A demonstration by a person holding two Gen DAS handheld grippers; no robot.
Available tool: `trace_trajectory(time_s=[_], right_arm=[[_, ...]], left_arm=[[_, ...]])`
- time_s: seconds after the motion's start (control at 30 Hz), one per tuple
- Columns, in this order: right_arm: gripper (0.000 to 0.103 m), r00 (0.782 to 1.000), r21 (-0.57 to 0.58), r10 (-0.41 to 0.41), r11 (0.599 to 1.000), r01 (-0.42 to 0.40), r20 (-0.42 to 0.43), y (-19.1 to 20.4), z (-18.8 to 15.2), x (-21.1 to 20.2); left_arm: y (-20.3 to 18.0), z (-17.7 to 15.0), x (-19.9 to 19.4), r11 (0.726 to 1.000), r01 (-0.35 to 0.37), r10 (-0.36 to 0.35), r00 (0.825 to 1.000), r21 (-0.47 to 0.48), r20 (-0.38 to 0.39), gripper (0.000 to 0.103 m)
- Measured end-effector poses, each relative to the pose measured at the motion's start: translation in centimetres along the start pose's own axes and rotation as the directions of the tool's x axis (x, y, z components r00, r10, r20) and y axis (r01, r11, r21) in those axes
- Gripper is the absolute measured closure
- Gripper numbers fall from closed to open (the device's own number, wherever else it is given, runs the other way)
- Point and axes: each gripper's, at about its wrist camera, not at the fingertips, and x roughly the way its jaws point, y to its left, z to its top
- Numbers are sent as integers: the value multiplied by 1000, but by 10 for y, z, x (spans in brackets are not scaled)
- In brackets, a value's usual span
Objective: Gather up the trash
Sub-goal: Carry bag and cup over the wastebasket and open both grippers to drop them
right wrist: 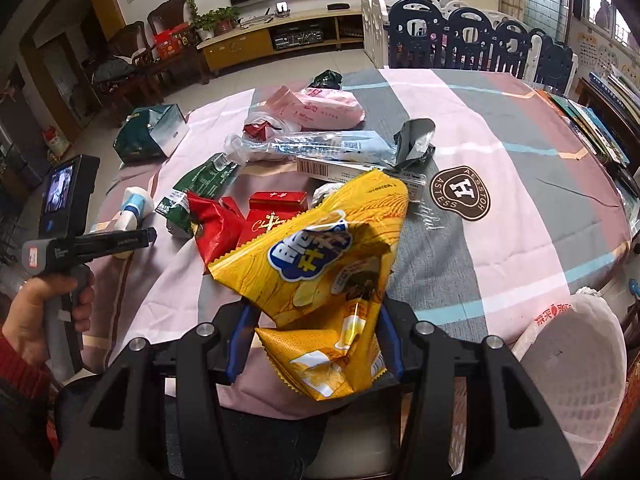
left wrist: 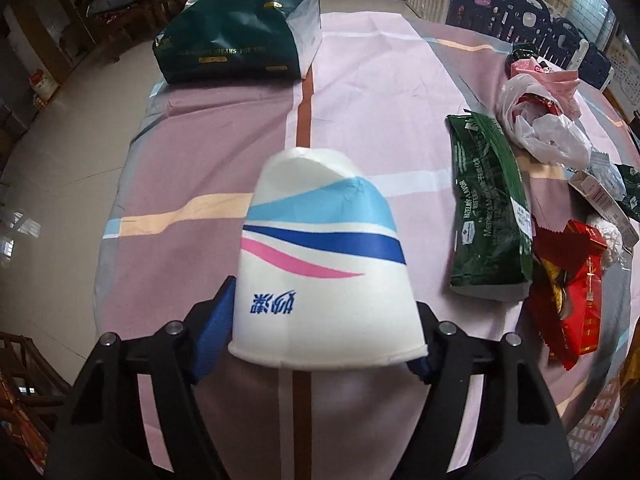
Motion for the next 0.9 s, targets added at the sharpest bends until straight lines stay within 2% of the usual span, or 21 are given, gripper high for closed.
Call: trace_trajectory(time_s=[0.07,0.17,0.27,0.4,0.53,0.73,0.9], right_arm=[[50,1000,-3,-1,1000,2,8,1,-1,-4],[50,1000,-11,-9,1000,9,27,3,-2,-11],[50,999,-22,-12,1000,13,40,6,-3,-18],[50,998,-35,-10,999,12,69,9,-1,-34],[50,995,-40,-7,999,11,103,13,-2,-52],[50,992,-46,1,999,4,127,14,-8,-71],[50,989,-36,0,999,6,149,5,-12,-88]], left_arm=[[3,-11,-10,999,7,-7,1000,-37,12,34],[5,-32,-41,995,17,-9,997,-102,75,35],[6,-53,-86,986,48,-18,983,-159,183,35],[-2,-65,-132,986,66,-23,964,-155,264,34],[-5,-75,-159,984,94,-42,951,-154,307,34],[-4,-87,-175,982,106,-49,942,-156,333,34],[-17,-103,-198,986,116,-64,928,-123,366,34]])
